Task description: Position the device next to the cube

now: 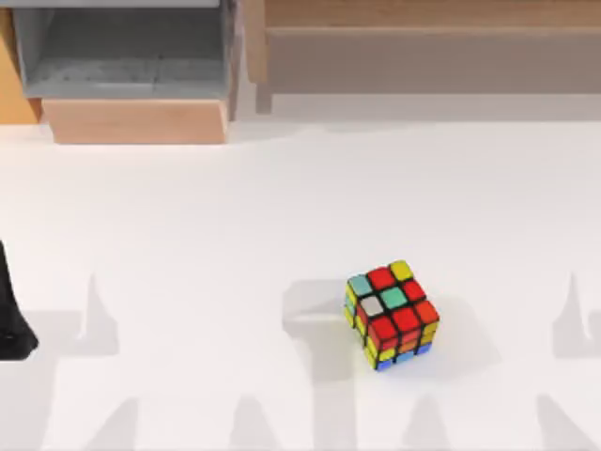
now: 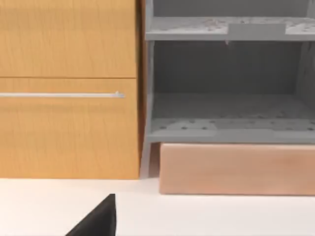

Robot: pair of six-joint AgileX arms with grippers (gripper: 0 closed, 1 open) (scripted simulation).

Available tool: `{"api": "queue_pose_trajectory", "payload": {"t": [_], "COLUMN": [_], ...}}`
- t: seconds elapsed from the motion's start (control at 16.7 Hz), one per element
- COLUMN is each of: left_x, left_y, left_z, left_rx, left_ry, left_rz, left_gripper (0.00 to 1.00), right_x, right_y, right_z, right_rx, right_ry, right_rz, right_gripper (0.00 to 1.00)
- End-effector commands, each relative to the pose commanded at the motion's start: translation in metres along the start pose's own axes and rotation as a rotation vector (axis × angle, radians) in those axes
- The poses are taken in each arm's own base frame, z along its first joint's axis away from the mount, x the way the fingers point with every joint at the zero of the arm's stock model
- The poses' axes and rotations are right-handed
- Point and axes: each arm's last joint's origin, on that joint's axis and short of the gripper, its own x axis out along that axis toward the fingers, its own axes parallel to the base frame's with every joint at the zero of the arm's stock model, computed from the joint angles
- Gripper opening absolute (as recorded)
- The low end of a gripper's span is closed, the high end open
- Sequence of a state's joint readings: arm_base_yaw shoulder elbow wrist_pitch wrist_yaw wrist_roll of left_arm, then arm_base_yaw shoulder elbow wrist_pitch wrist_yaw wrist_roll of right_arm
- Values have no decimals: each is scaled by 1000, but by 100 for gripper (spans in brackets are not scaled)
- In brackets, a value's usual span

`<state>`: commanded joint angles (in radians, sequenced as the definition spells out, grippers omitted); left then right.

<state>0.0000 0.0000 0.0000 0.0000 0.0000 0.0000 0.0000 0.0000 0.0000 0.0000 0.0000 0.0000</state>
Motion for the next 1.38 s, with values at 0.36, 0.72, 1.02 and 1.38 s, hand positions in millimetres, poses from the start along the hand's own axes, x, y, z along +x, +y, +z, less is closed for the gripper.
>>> {"api": "queue_pose_trajectory", "payload": {"t": [0.36,0.72,1.02,1.38], "left_x": [2,33,86,139], "left_y": [6,33,84,168], "left_z": [14,52,59,20], "left_rx": [1,-32,-148,-359], "left_ry": [78,448,892,1330], "left_rz": [61,231,377,481], "left_gripper": [100,100,100,100], "right_x": [0,0,0,0], "right_y": [0,0,0,0], "right_z": [0,0,0,0], "right_rx": [0,0,0,0], "right_ry": [0,0,0,0], "right_rz": [0,0,0,0], "right_gripper": [100,100,100,100]}}
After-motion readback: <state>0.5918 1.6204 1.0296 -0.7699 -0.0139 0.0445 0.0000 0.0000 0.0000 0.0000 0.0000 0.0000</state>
